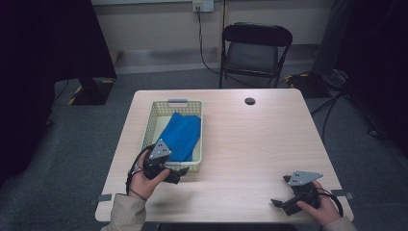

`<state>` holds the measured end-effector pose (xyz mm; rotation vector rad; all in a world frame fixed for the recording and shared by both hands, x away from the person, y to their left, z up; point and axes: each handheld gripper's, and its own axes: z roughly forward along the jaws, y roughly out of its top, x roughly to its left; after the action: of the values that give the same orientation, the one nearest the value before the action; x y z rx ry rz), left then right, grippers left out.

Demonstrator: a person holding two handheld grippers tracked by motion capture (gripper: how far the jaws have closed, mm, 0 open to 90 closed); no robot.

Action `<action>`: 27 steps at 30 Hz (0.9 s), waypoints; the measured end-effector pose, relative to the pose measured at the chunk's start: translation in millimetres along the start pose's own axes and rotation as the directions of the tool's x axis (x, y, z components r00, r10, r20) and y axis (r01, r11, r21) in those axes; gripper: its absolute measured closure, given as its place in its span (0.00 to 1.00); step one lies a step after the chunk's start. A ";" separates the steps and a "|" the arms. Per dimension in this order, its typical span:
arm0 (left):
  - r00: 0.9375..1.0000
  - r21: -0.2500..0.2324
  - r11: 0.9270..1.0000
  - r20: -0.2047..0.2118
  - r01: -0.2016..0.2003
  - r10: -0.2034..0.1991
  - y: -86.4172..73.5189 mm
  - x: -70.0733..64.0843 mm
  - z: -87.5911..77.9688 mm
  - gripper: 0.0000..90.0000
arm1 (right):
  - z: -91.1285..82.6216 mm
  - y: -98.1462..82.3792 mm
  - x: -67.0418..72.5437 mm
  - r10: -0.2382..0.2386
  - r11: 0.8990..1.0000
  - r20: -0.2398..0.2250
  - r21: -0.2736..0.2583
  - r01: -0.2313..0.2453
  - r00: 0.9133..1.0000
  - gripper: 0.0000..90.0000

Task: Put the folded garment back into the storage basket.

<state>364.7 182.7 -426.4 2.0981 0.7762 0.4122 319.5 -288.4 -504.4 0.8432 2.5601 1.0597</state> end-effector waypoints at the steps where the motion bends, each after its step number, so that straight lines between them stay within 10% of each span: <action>1: 1.000 0.001 1.000 0.001 0.001 -0.001 -0.8 0.3 -0.6 0.04 | 0.0 0.0 0.0 0.001 1.000 0.000 0.000 -0.001 1.000 0.00; 27: 1.000 0.004 1.000 0.012 -0.008 0.008 -18.1 12.7 -18.4 0.04 | 0.0 0.0 0.0 0.000 1.000 0.000 0.000 0.000 1.000 0.00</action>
<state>357.6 210.3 -429.9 2.1066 0.7624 0.4027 319.5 -288.4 -504.4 0.8433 2.5602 1.0595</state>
